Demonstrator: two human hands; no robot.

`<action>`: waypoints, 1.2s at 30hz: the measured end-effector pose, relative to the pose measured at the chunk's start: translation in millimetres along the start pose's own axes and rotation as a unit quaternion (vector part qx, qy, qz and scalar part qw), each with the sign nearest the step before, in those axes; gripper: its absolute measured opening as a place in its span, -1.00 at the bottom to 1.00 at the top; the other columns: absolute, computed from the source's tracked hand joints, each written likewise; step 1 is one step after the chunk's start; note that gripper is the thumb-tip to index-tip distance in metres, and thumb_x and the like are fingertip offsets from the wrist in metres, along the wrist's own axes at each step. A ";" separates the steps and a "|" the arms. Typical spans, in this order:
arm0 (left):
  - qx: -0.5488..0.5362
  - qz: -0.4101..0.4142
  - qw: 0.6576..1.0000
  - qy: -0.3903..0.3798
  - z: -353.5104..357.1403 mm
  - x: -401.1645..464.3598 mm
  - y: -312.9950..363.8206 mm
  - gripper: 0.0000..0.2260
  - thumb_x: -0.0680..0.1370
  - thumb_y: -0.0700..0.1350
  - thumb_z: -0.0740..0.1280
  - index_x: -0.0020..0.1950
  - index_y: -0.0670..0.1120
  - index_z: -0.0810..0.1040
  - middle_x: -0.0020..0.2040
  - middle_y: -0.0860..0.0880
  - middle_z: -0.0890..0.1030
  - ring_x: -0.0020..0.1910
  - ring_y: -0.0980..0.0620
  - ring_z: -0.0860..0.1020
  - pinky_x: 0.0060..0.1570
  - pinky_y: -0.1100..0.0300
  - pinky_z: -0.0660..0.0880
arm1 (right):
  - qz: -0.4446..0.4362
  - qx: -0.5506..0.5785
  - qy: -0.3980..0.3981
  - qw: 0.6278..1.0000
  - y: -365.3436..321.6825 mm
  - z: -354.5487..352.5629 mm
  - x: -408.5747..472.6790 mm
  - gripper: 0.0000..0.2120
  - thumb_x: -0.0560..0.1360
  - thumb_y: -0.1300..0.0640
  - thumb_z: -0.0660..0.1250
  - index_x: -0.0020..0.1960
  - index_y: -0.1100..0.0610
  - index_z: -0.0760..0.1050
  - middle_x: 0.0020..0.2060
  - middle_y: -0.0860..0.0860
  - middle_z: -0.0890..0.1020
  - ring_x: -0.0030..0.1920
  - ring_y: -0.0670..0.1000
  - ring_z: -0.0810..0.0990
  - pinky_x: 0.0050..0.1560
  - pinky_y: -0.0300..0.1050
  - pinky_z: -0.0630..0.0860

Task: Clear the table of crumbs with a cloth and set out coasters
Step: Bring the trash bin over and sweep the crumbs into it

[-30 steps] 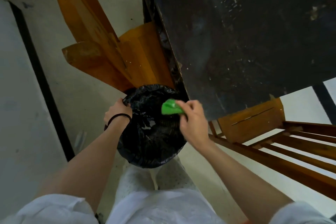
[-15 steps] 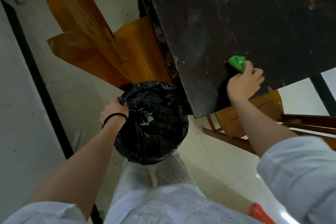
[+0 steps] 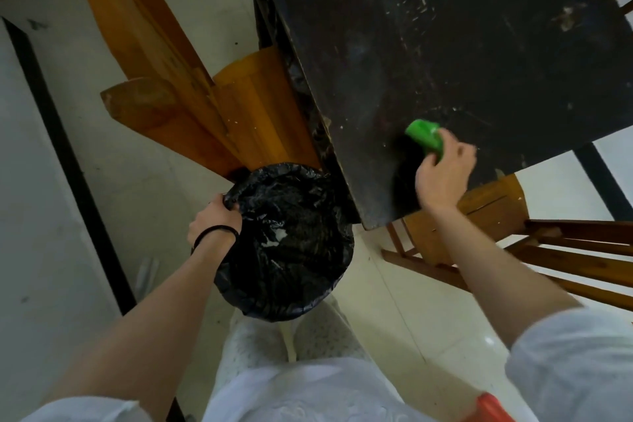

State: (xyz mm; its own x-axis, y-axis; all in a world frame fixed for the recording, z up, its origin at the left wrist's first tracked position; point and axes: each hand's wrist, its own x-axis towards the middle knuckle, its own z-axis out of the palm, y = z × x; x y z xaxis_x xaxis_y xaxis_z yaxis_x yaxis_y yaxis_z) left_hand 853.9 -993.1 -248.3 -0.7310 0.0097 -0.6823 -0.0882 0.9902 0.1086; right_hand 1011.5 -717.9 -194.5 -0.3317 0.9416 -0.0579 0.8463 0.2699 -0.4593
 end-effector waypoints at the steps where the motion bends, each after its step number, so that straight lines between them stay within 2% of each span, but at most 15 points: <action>1: -0.001 -0.001 1.000 0.001 0.5 -0.2 -1.2 -0.76 0.60 0.07 0.12 0.15 -0.03 0.43 -0.02 -0.17 0.58 -0.02 -0.23 0.56 -0.08 -0.02 0.51 | 0.049 0.006 0.009 0.999 -4.2 3.7 14.3 -0.60 0.53 0.23 0.16 0.35 0.02 0.32 0.26 0.15 0.32 0.27 0.14 0.32 0.13 -0.04 0.35; 4: -0.004 0.006 1.000 0.003 -0.5 -0.5 -2.4 -0.75 0.60 0.06 0.13 0.16 -0.04 0.44 0.03 -0.17 0.59 0.01 -0.22 0.56 -0.01 -0.02 0.48 | 0.068 -0.021 -0.004 0.997 -39.0 30.8 38.4 -0.58 0.53 0.22 0.13 0.37 0.02 0.30 0.27 0.18 0.31 0.26 0.22 0.30 0.21 0.04 0.32; 8: 0.011 0.011 1.000 0.007 -4.3 -4.2 0.1 -0.75 0.60 0.06 0.13 0.15 -0.05 0.44 0.03 -0.18 0.59 0.02 -0.21 0.56 -0.02 -0.02 0.48 | -0.139 -0.089 -0.064 0.984 -76.7 57.5 -14.0 -0.50 0.44 0.29 0.16 0.33 -0.03 0.35 0.18 0.14 0.38 0.14 0.21 0.36 0.06 0.08 0.40; 11: 0.014 0.010 1.000 0.000 -6.8 -3.2 -0.3 -0.75 0.60 0.07 0.12 0.13 -0.05 0.45 0.02 -0.17 0.59 0.00 -0.21 0.56 -0.02 -0.03 0.49 | -0.264 -0.036 -0.190 0.945 -58.3 56.0 -86.2 -0.52 0.44 0.31 0.17 0.30 -0.02 0.41 0.06 0.09 0.41 0.09 0.15 0.37 -0.07 0.03 0.44; 13: 0.017 0.017 1.000 -0.004 -8.4 -1.9 0.7 -0.75 0.60 0.07 0.13 0.11 -0.05 0.44 0.00 -0.17 0.59 -0.01 -0.21 0.57 -0.02 -0.02 0.50 | -0.222 0.048 -0.230 0.946 -47.5 43.7 -93.6 -0.56 0.48 0.28 0.17 0.31 -0.03 0.41 0.01 0.01 0.37 0.10 0.07 0.37 -0.08 -0.09 0.42; 15: 0.023 0.022 0.999 -0.002 -9.7 -0.8 3.0 -0.77 0.60 0.08 0.12 0.06 -0.05 0.43 -0.01 -0.17 0.59 -0.02 -0.20 0.57 -0.04 0.00 0.50 | -0.162 0.077 -0.169 0.969 -46.5 34.3 -65.6 -0.55 0.48 0.27 0.19 0.33 -0.02 0.38 0.02 0.01 0.35 0.12 0.04 0.37 -0.01 -0.17 0.36; 19: 0.012 0.023 1.000 -0.003 -5.8 -1.2 -1.7 -0.79 0.60 0.07 0.13 0.03 -0.05 0.42 -0.02 -0.16 0.59 -0.03 -0.20 0.57 -0.06 0.00 0.48 | -0.068 0.019 -0.014 0.997 -23.7 8.5 6.6 -0.53 0.48 0.25 0.21 0.36 -0.02 0.33 0.20 0.14 0.37 0.22 0.13 0.34 0.20 0.00 0.38; 22: 0.002 0.022 1.000 -0.004 -1.6 -0.9 -8.4 -0.77 0.59 0.07 0.15 0.09 -0.04 0.44 -0.01 -0.16 0.59 -0.01 -0.21 0.56 -0.03 -0.03 0.49 | 0.086 -0.037 0.004 0.996 3.2 3.2 16.2 -0.55 0.52 0.20 0.19 0.39 0.00 0.28 0.26 0.18 0.33 0.27 0.19 0.31 0.23 0.05 0.35; 24: -0.001 0.016 1.000 -0.008 0.1 -0.4 -11.0 -0.78 0.59 0.06 0.15 0.09 -0.05 0.44 -0.02 -0.16 0.59 -0.02 -0.21 0.56 -0.05 -0.02 0.49 | 0.055 -0.075 -0.007 0.996 -0.2 12.6 -18.1 -0.56 0.51 0.20 0.22 0.37 0.01 0.29 0.22 0.19 0.35 0.21 0.18 0.35 0.14 -0.02 0.35; 26: -0.001 0.009 1.000 -0.015 1.0 0.8 -12.4 -0.77 0.60 0.06 0.15 0.09 -0.05 0.45 -0.03 -0.16 0.58 -0.03 -0.21 0.56 -0.09 0.00 0.47 | -0.082 -0.064 -0.094 0.990 -14.8 26.9 -69.4 -0.57 0.48 0.22 0.24 0.33 0.01 0.34 0.12 0.14 0.40 0.14 0.12 0.39 0.01 -0.14 0.34; 28: 0.002 0.007 1.000 -0.020 1.1 1.7 -13.1 -0.76 0.59 0.07 0.15 0.10 -0.06 0.46 -0.03 -0.16 0.58 -0.03 -0.20 0.56 -0.09 0.00 0.48 | -0.196 -0.004 -0.255 0.947 -26.4 35.6 -113.0 -0.58 0.48 0.22 0.25 0.31 0.00 0.39 0.03 0.05 0.42 0.07 0.05 0.43 -0.06 -0.19 0.37; 29: 0.004 0.010 1.000 -0.023 1.2 1.9 -12.8 -0.75 0.59 0.07 0.15 0.11 -0.06 0.46 -0.02 -0.16 0.58 -0.03 -0.20 0.56 -0.06 -0.01 0.49 | -0.212 0.028 -0.307 0.927 -27.7 35.5 -121.8 -0.59 0.48 0.22 0.26 0.31 0.00 0.41 0.00 0.01 0.43 0.03 0.03 0.45 -0.10 -0.18 0.37; 30: 0.007 0.014 1.000 -0.025 1.2 2.1 -12.4 -0.75 0.59 0.06 0.15 0.11 -0.06 0.46 -0.01 -0.16 0.59 -0.02 -0.20 0.56 -0.05 -0.02 0.50 | -0.206 0.062 -0.310 0.926 -28.5 31.9 -119.4 -0.59 0.48 0.21 0.27 0.31 0.01 0.42 -0.02 0.00 0.43 -0.01 0.02 0.47 -0.12 -0.17 0.37; 33: 0.023 0.025 0.999 -0.026 0.0 4.2 -11.4 -0.75 0.60 0.04 0.15 0.13 -0.08 0.47 0.00 -0.16 0.59 -0.02 -0.19 0.57 -0.11 0.01 0.48 | -0.144 0.088 -0.132 0.977 -28.7 17.7 -74.5 -0.56 0.46 0.24 0.26 0.33 0.03 0.40 0.02 0.08 0.45 -0.03 0.04 0.49 -0.07 -0.10 0.45; 36: 0.030 0.031 0.999 -0.020 0.7 7.5 -12.5 -0.75 0.60 0.04 0.15 0.13 -0.07 0.47 0.01 -0.17 0.59 -0.03 -0.20 0.57 -0.10 0.01 0.49 | 0.011 0.058 0.007 0.998 -22.7 5.8 -37.6 -0.56 0.50 0.21 0.23 0.37 0.05 0.33 0.17 0.13 0.40 0.18 0.08 0.42 0.10 -0.11 0.38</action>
State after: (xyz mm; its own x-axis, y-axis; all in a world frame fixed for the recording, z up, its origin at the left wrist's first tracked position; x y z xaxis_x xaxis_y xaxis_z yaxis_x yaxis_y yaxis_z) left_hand 850.0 -1005.3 -255.2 -0.7068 0.0749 -0.7035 -0.0028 0.9941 0.1086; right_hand 1002.3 -760.5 -187.0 -0.3072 0.9499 -0.0573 0.7994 0.2250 -0.5571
